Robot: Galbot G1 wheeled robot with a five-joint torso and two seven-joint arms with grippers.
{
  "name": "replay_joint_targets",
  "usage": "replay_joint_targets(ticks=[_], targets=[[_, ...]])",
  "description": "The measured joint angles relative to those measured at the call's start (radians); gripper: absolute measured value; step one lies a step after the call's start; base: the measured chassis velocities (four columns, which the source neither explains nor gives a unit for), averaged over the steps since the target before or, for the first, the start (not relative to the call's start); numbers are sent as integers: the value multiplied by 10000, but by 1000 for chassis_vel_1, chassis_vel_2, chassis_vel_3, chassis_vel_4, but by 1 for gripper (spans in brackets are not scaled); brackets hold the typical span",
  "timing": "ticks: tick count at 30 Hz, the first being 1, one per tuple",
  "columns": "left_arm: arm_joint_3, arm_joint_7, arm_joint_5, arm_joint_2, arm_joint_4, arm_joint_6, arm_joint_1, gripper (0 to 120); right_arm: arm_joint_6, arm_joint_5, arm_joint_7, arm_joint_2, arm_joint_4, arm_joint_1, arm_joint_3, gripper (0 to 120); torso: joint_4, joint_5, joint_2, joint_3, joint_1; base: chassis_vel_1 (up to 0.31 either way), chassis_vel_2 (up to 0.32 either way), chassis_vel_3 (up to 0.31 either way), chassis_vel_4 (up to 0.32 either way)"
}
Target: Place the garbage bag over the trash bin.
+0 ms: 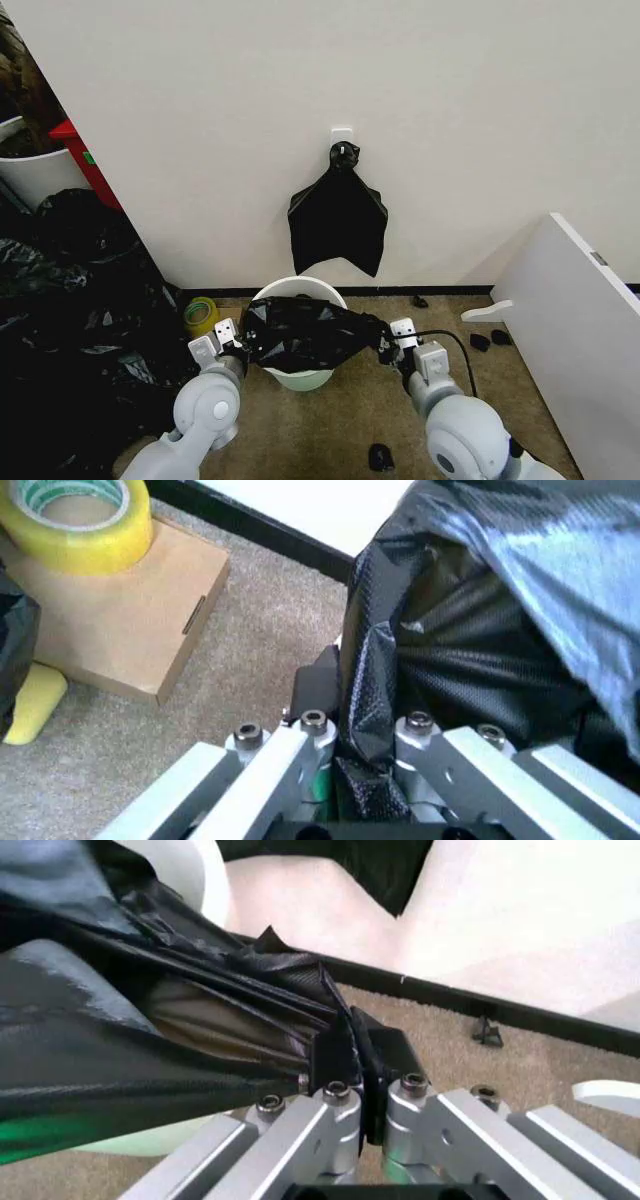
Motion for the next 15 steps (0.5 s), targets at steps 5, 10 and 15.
replay_joint_targets(ticks=[5,10,15], targets=[[-163,30,2,79,-194,4,182,3,286,-136,-293,31,-73,-193,23,0,1,1,0,0,0,0,0,0,0],[-360,157,273,273,-540,155,543,3,1426,-1460,-1568,-6,185,-714,52,11,1,2,0,0,0,0,0,0,0],[-401,278,573,372,-713,278,682,3,2161,-2450,-2276,-176,619,-1024,119,25,1,0,0,0,0,0,0,0,0]])
